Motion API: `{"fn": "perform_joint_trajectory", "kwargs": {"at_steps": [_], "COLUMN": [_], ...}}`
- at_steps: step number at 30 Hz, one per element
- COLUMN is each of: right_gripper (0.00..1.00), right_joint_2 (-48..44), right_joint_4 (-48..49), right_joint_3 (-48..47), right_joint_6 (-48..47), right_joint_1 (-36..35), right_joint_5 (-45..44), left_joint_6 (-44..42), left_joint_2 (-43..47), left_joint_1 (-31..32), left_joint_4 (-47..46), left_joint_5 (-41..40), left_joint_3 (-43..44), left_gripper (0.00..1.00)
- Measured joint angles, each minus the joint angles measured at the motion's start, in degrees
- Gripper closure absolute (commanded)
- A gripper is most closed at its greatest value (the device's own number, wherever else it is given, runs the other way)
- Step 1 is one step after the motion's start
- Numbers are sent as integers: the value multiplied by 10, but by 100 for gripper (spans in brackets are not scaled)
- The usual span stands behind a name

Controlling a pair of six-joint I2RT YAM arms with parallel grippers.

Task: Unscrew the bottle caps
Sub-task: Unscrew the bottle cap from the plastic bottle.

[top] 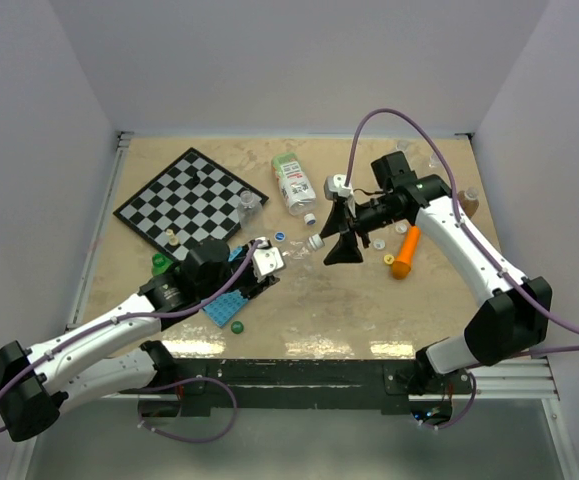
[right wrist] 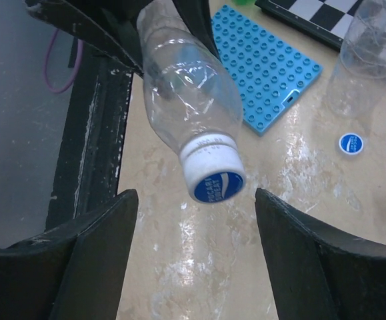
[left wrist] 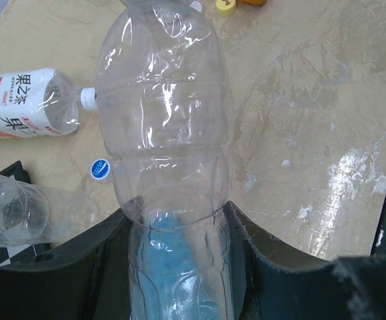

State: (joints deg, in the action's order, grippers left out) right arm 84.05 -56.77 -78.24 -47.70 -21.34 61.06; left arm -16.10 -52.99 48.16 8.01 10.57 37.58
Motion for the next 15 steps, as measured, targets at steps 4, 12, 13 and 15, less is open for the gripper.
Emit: {"fn": "perform_joint_trajectory", "kwargs": {"at_steps": [4,12,13,15], "right_gripper": [39,52,51,51], "right_joint_2": [0,0,0,0], "right_joint_4": [-9,-11,-11,-11], "right_joint_3": [-7,-7,-7,-8], "right_joint_6": [-6,-7,-7,-7], "right_joint_1": [-8,-12,-13,-16], "right_joint_5": [8,10,10,11], "left_joint_6": [0,0,0,0], "left_joint_2": [-3,-4,-4,-4], "left_joint_1": [0,1,2,2], "left_joint_4": [-2,-2,-3,-3], "left_joint_5": [3,18,20,23], "left_joint_3": [0,0,0,0], "left_gripper": [99,99,100,100]}}
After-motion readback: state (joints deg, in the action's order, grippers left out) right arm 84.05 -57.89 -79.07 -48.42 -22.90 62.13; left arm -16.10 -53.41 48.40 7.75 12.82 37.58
